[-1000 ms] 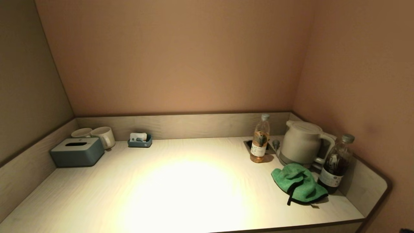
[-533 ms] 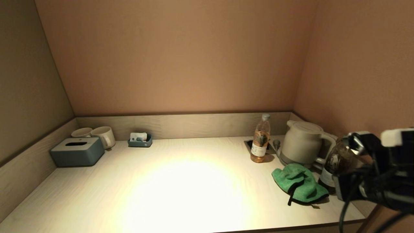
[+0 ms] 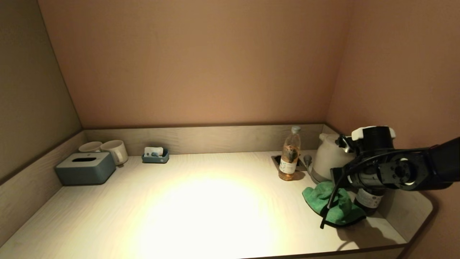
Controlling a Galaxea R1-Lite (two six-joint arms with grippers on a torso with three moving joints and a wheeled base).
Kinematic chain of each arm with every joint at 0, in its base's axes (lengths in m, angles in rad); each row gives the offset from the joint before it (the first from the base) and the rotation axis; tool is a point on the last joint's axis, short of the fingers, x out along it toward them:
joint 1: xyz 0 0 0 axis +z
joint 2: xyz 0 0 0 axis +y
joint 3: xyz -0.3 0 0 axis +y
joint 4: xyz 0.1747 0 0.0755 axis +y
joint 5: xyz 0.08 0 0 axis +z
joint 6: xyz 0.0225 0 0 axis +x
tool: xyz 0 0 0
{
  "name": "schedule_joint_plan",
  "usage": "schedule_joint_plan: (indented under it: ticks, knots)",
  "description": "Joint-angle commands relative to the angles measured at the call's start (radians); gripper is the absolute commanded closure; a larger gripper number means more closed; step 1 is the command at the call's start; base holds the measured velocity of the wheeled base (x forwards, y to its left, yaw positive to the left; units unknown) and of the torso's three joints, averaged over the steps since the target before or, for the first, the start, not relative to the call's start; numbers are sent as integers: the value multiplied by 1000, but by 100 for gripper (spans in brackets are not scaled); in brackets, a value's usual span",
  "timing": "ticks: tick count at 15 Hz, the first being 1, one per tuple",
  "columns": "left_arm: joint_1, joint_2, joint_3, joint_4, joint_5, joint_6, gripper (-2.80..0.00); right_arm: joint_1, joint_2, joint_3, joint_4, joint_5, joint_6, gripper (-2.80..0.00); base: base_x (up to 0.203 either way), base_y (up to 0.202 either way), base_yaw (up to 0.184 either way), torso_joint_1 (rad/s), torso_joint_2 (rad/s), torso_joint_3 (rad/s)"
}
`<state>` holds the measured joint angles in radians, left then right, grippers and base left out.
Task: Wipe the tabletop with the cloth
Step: Pick up the tablecloth
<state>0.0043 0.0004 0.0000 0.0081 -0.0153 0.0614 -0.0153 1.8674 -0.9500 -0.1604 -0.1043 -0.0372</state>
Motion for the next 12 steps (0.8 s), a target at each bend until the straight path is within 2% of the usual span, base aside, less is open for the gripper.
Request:
schedule_joint_plan:
  ticks: [1, 4, 5, 12]
  knots:
    - [0, 0, 0, 0, 0, 0, 0, -3, 53, -3, 18, 0, 3, 0, 0, 0, 0, 0, 0, 0]
    - [0, 0, 0, 0, 0, 0, 0, -32, 80, 2, 18, 1, 6, 0, 0, 0, 0, 0, 0, 0]
    - [0, 0, 0, 0, 0, 0, 0, -35, 82, 3, 18, 2, 7, -280, 0, 0, 0, 0, 0, 0]
    - [0, 0, 0, -1, 0, 0, 0, -60, 138, -9, 11, 3, 8, -280, 0, 0, 0, 0, 0, 0]
